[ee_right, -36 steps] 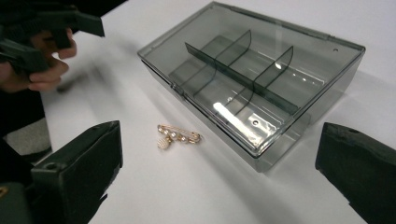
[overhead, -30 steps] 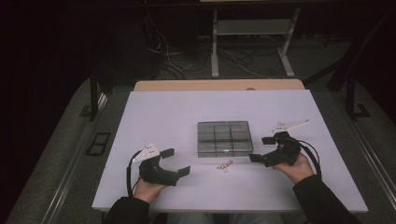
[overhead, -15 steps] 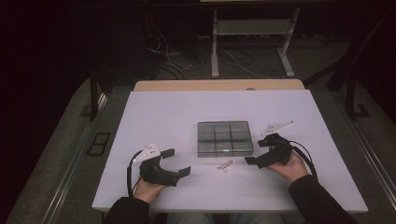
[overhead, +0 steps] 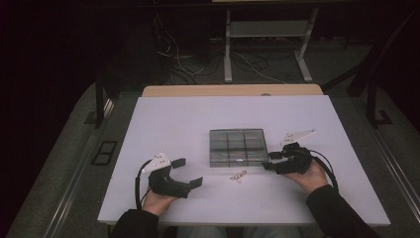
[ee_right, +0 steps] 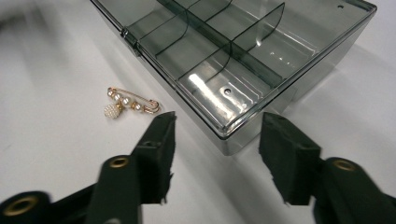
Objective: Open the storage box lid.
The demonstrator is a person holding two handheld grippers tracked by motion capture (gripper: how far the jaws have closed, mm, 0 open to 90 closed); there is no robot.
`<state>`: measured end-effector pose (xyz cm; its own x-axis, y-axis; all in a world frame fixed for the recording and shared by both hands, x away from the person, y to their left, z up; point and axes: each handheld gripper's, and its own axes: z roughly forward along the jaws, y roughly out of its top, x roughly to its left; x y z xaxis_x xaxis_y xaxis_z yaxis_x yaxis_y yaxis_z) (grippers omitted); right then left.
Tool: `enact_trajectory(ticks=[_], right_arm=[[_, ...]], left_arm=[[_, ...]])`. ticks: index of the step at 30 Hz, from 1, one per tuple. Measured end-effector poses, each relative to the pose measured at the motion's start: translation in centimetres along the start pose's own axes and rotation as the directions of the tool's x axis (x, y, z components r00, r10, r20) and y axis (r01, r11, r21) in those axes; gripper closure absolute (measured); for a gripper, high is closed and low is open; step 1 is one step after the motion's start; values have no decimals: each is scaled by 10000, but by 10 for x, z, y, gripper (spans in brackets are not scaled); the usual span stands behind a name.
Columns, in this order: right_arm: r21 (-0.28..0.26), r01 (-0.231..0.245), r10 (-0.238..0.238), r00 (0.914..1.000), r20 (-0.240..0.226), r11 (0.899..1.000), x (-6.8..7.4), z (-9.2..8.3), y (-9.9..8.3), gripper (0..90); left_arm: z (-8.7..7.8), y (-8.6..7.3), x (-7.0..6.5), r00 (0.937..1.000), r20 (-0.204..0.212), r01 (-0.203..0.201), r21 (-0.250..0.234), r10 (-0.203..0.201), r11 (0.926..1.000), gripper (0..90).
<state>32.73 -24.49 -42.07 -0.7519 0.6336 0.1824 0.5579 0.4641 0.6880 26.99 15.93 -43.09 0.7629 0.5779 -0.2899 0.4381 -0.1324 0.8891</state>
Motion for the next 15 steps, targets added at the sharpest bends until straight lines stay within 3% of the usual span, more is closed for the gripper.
enact_trajectory(ticks=[15], right_arm=[[40, 17, -18, 9996, 270, 10000, -1, -1, -1, 640]], left_arm=[[0, 0, 0, 10000, -2, -9, 5, 9, 10000, 0]])
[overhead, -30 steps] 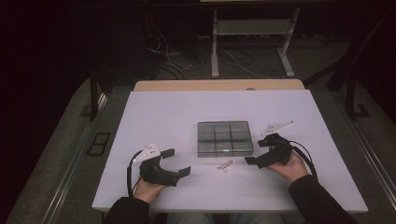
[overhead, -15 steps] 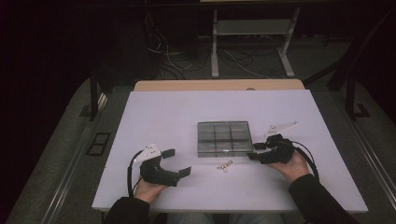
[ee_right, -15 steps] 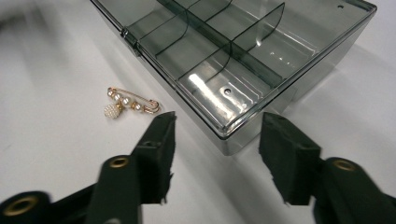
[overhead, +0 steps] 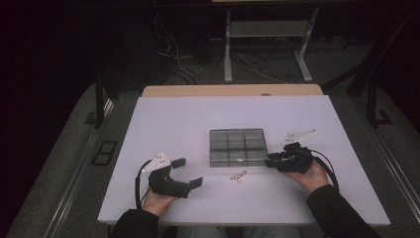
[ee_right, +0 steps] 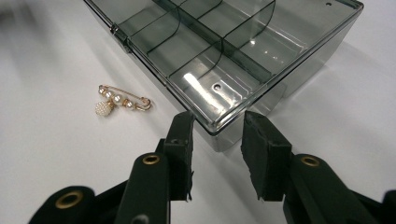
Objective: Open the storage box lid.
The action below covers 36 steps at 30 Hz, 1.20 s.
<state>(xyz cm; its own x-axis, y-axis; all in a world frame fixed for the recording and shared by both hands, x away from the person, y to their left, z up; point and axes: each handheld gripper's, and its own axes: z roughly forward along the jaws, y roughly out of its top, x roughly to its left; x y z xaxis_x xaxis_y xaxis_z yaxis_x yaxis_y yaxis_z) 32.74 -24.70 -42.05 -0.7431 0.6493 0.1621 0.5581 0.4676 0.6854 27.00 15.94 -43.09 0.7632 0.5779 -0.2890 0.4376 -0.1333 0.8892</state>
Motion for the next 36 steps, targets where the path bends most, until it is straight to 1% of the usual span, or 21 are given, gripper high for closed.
enact_trajectory(ticks=[4, 7, 11, 13, 16, 18, 19, 20, 23, 25, 27, 31, 33, 36], right_arm=[[-77, 120, -119, 9999, 117, 9999, 2, -1, 0, 680], [-344, -12, 7, 9999, -130, 9994, 0, -4, 0, 730], [-424, -52, 46, 9999, -144, 9991, 0, -5, 0, 743], [-503, -104, 96, 9998, -168, 9987, 0, -5, 0, 774], [-792, -246, 214, 9989, -408, 9966, -2, -8, 1, 820], [-868, -400, 351, 9978, -566, 9954, -3, -9, 2, 856], [-920, -410, 355, 9975, -610, 9949, -4, -9, 2, 871], [-956, -424, 360, 9971, -678, 9945, -5, -10, 3, 889], [-1115, -516, 424, 9956, -839, 9924, -8, -13, 4, 892], [-1148, -562, 454, 9945, -948, 9918, -9, -13, 4, 893], [-1107, -539, 442, 9951, -887, 9924, -10, -13, 5, 893], [-1125, -567, 468, 9950, -887, 9920, -13, -14, 5, 893], [-1148, -608, 502, 9944, -931, 9915, -14, -15, 7, 893], [-1204, -583, 463, 9939, -1002, 9910, -16, -16, 10, 893]], left_arm=[[0, 0, 0, 10000, -4, -2, -8, 2, 10000, 0], [0, 0, 0, 10000, -4, 8, -12, -8, 10000, 0], [0, 0, 0, 10000, -31, 42, -65, -43, 10000, 0], [0, 0, -1, 10000, -68, 50, -158, -51, 9999, 0], [1, 1, -1, 9998, -176, -94, -86, 93, 9999, 0], [2, 2, -2, 9998, -134, -136, -97, 134, 9999, 0], [2, 3, -2, 9997, -160, -200, -124, 198, 9997, 0], [2, 4, -2, 9997, -174, -171, -177, 168, 9997, 0], [5, 8, -1, 9996, -168, -217, -132, 215, 9997, 0], [6, 13, 0, 9994, -130, -320, 23, 321, 9995, 0], [8, 18, 0, 9993, -81, -353, 170, 354, 9992, 0], [13, 26, 0, 9981, 81, -607, 331, 604, 9976, 0], [15, 30, 0, 9970, 165, -758, 394, 752, 9963, 0], [18, 36, 0, 9962, 205, -858, 446, 850, 9953, 0]])
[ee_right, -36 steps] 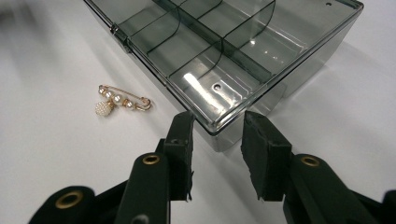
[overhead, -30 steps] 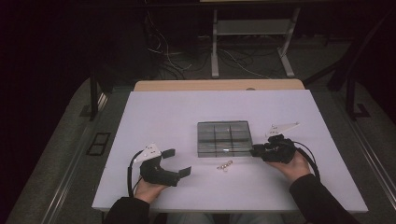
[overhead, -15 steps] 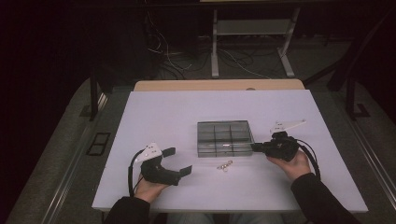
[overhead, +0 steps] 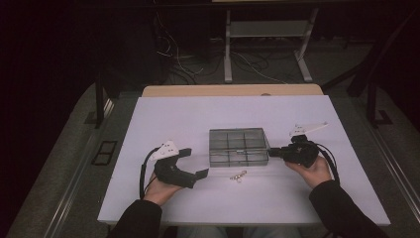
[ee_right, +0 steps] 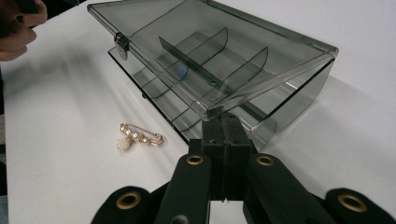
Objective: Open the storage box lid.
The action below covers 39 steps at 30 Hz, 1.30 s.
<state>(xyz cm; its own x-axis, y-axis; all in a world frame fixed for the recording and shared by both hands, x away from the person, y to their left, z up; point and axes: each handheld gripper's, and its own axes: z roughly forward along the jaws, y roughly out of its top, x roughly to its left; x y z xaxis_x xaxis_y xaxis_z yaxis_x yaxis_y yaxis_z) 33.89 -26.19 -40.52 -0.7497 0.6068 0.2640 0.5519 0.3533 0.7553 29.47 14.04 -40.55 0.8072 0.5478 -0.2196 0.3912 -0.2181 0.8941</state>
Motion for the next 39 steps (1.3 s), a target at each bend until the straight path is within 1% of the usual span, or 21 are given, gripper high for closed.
enact_trajectory(ticks=[7, 9, 14, 19, 22, 23, 26, 28, 31, 37, 39], right_arm=[[-52, -77, 76, 9997, -230, 10000, -4, -1, 6, 893], [-74, -125, 123, 9995, -294, 9999, -4, -1, 7, 893], [-54, -115, 112, 9992, -386, 9999, -6, -2, 10, 893], [-183, -123, 116, 9992, -380, 9998, -7, -3, 16, 893], [-235, -68, 59, 9993, -358, 9997, -7, -4, 20, 893], [-249, -81, 72, 9994, -334, 9997, -8, -5, 22, 893], [-227, -63, 55, 9994, -349, 9997, -8, -5, 26, 893], [-254, -32, 24, 9994, -338, 9997, -8, -4, 29, 893], [-233, -5, -3, 9994, -337, 9997, -9, -3, 33, 893], [-264, 33, -42, 9994, -355, 9996, -12, -3, 42, 893], [-268, 59, -69, 9993, -374, 9996, -12, -2, 44, 893]], left_arm=[[7, 10, 3, 9995, 59, -309, 124, 308, 9994, 0], [9, 12, 4, 9995, 81, -303, 165, 302, 9994, 0], [15, 17, 8, 9989, 192, -441, 263, 436, 9987, 0], [20, 21, 10, 9982, 264, -538, 291, 531, 9981, 0], [22, 25, 10, 9980, 337, -544, 197, 537, 9983, 0], [23, 27, 10, 9975, 358, -613, 212, 605, 9979, 0], [25, 30, 12, 9979, 376, -522, 91, 518, 9986, 0], [26, 33, 14, 9979, 320, -558, 88, 555, 9984, 0], [27, 36, 20, 9986, 244, -461, -43, 462, 9989, 0], [32, 42, 30, 9995, 149, -273, -33, 274, 9996, 0], [34, 45, 33, 9994, 150, -319, -10, 319, 9995, 0]])
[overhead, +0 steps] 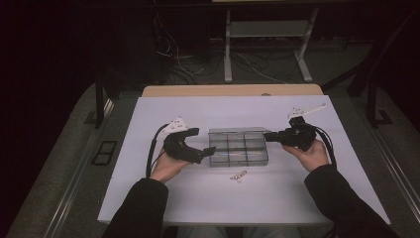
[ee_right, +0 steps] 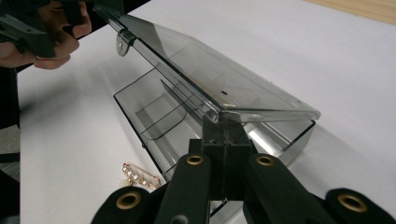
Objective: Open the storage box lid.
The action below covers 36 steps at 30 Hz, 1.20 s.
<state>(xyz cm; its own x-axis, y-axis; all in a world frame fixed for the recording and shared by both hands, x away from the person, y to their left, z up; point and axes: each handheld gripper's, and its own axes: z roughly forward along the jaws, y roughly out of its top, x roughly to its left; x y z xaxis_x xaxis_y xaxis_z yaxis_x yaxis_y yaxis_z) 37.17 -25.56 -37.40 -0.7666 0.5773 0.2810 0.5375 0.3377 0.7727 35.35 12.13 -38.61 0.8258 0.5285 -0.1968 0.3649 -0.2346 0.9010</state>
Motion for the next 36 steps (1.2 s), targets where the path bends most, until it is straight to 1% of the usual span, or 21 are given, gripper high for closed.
enact_trajectory(ticks=[3, 4, 9, 12, 14, 16, 17, 18, 19, 21, 23, 26, 28, 29, 31, 33, 36], right_arm=[[25, 32, -32, 10000, -18, 10000, -1, 1, 3, 893], [-21, 32, -32, 10000, 5, 10000, -1, 1, 4, 892], [-103, 19, -19, 10000, 5, 9999, -3, 2, 10, 892], [-123, 44, -43, 10000, 34, 9999, -6, 3, 15, 893], [-159, 37, -36, 10000, 47, 9999, -7, 3, 18, 892], [-160, 8, -7, 10000, 51, 9999, -8, 3, 21, 892], [-170, 16, -15, 10000, 50, 9999, -9, 4, 22, 893], [-139, -8, 9, 10000, 55, 9999, -10, 4, 24, 892], [-140, 16, -14, 10000, 88, 9999, -11, 5, 25, 892], [-149, -31, 32, 10000, 62, 9999, -12, 6, 27, 893], [-150, -57, 58, 9999, 107, 9999, -13, 6, 30, 892], [-193, -59, 62, 9999, 155, 9998, -15, 8, 33, 892], [-165, -43, 46, 9998, 169, 9999, -16, 9, 36, 893], [-165, -111, 114, 9997, 194, 9998, -17, 9, 36, 892], [-181, -33, 37, 9998, 218, 9998, -18, 11, 38, 892], [-206, -98, 104, 9994, 336, 9997, -18, 11, 39, 892], [-240, -119, 130, 9988, 477, 9996, -20, 12, 37, 886]], left_arm=[[3, 4, 3, 10000, -21, -4, 53, 4, 10000, 0], [4, 5, 4, 10000, -92, -27, 45, 27, 10000, 10], [7, 13, 7, 9992, -363, -192, -141, 187, 9997, 133], [10, 18, 9, 9985, -456, -317, -123, 311, 9994, 170], [12, 21, 10, 9980, -471, -424, -147, 417, 9990, 212], [15, 22, 10, 9960, -629, -643, -100, 636, 9979, 293], [17, 23, 11, 9950, -713, -695, 35, 695, 9976, 330], [19, 24, 11, 9951, -732, -660, 67, 663, 9978, 371], [20, 24, 12, 9951, -755, -637, -3, 635, 9980, 420], [21, 24, 13, 9932, -943, -707, -164, 688, 9974, 473], [20, 24, 17, 9940, -944, -583, -381, 545, 9976, 520], [20, 24, 22, 9940, -999, -503, -556, 446, 9972, 567], [21, 24, 25, 9945, -962, -478, -639, 415, 9968, 599], [21, 24, 26, 9946, -955, -461, -700, 393, 9965, 611], [21, 24, 27, 9935, -1001, -627, -856, 541, 9944, 640], [22, 24, 28, 9905, -1211, -773, -951, 655, 9925, 665], [24, 24, 28, 9880, -1323, -936, -992, 801, 9907, 697]])
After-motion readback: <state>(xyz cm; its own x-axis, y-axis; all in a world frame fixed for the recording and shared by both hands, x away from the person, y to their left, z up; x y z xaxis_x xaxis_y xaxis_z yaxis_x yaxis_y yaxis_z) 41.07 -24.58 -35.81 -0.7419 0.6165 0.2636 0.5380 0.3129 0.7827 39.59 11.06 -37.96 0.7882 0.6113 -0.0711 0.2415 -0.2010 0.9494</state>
